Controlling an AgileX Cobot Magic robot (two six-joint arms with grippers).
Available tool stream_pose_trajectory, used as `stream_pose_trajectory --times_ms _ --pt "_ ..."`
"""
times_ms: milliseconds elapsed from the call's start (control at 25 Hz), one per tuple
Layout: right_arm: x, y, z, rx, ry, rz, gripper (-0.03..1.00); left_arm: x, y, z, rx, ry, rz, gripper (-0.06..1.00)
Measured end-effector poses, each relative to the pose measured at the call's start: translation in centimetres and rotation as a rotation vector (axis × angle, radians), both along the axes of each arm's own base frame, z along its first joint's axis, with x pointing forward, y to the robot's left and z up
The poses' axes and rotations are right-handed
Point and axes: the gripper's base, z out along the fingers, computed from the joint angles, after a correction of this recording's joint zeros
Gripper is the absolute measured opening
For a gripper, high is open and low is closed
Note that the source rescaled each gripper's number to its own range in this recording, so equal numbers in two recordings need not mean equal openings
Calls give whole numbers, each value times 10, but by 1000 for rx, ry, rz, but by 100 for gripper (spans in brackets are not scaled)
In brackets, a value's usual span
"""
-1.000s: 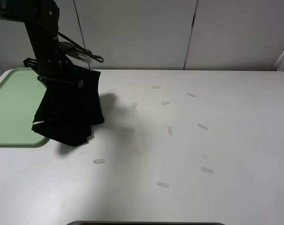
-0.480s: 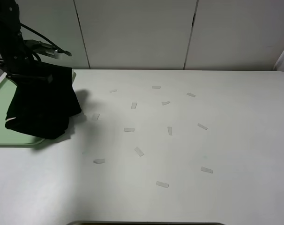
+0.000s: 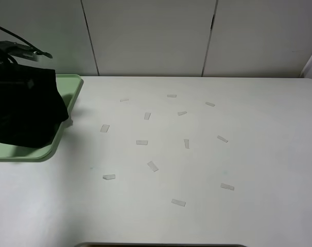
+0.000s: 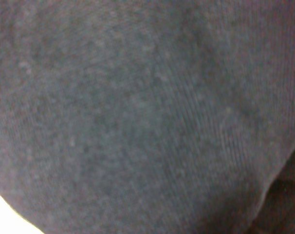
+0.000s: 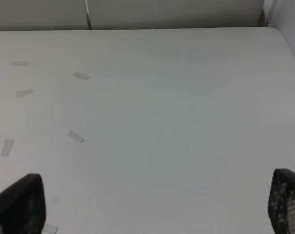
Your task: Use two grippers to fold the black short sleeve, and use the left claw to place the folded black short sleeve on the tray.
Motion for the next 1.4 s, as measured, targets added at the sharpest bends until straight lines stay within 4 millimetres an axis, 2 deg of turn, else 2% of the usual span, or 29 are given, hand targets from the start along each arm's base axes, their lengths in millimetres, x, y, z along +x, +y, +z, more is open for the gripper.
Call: stream_pose_trajectory --times_ms 120,440,520,640,680,760,880,1080,1160,1400 --pt "0 0 0 0 0 0 100 2 6 0 -14 -38 20 21" --pt "0 0 0 1 0 0 100 6 5 1 -35 -78 31 23" --pt "0 0 0 1 0 0 100 6 5 1 -37 -81 49 39" --pt "0 0 0 1 0 0 100 6 5 1 -37 -82 70 77" --pt "0 0 0 1 0 0 100 5 6 1 -30 -79 67 86" --pt "0 0 0 1 0 0 100 5 6 5 -27 -60 70 94" --pt "0 0 0 1 0 0 100 8 7 24 -23 -40 82 98" --pt "0 0 0 1 0 0 100 13 7 62 -38 -64 102 100" --pt "0 0 0 1 0 0 100 13 4 67 -74 -73 104 100" --pt "0 0 0 1 0 0 100 14 -12 62 -120 -61 54 100"
